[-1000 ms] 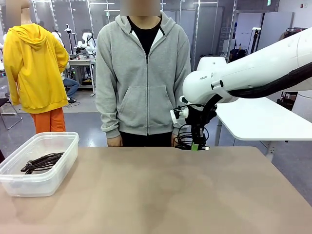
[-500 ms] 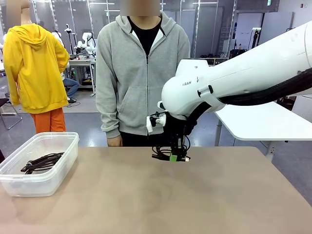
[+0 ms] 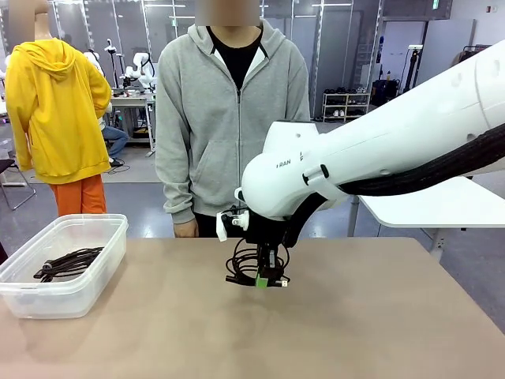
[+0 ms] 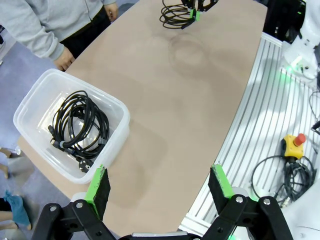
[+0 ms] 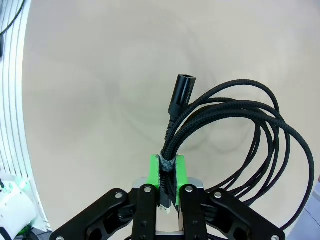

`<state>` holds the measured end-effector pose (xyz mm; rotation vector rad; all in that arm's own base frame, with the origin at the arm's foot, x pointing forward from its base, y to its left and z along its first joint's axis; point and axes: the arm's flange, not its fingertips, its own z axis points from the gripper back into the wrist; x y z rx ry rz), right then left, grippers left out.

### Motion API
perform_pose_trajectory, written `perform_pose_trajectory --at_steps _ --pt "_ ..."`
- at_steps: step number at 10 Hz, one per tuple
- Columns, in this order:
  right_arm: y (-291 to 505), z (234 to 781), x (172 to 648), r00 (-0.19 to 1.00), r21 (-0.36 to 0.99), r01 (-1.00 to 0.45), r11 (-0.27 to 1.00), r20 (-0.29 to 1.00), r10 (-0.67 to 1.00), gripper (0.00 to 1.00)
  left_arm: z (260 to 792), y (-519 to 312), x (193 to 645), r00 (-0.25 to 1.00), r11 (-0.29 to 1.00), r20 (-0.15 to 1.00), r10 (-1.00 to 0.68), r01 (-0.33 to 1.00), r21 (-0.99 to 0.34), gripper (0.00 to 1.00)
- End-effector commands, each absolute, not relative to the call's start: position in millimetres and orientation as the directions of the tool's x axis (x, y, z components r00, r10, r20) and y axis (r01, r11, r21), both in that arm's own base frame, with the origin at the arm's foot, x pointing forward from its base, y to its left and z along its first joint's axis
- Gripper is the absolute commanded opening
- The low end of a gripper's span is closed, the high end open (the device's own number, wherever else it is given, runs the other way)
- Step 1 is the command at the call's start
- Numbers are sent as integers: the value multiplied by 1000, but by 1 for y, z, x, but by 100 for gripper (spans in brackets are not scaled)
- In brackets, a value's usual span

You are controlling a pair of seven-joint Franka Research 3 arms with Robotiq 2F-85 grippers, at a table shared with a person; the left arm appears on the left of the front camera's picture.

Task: Organize and store the cables.
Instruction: Place the USB Extension Cable into the Organizing box.

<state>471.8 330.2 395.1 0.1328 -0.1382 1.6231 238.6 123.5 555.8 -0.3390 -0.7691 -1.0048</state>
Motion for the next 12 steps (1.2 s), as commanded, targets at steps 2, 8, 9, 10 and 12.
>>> perform_pose_trajectory --at_steps 2,8,9,10,12 --pt "348 366 488 -90 29 -995 -97 181 979 0 554 121 236 289 494 719 -632 865 86 100" --pt "351 350 500 -44 127 -989 -70 197 979 61 554 121 236 289 494 719 -632 865 86 100" --pt "349 353 501 -31 126 -990 -58 207 978 84 554 121 236 289 494 719 -632 865 86 100" --pt "349 354 502 -19 128 -991 -47 212 977 100 554 121 236 289 494 719 -632 865 86 100" --pt "342 360 505 9 122 -992 -20 236 972 96 554 121 236 289 494 719 -632 865 86 100"
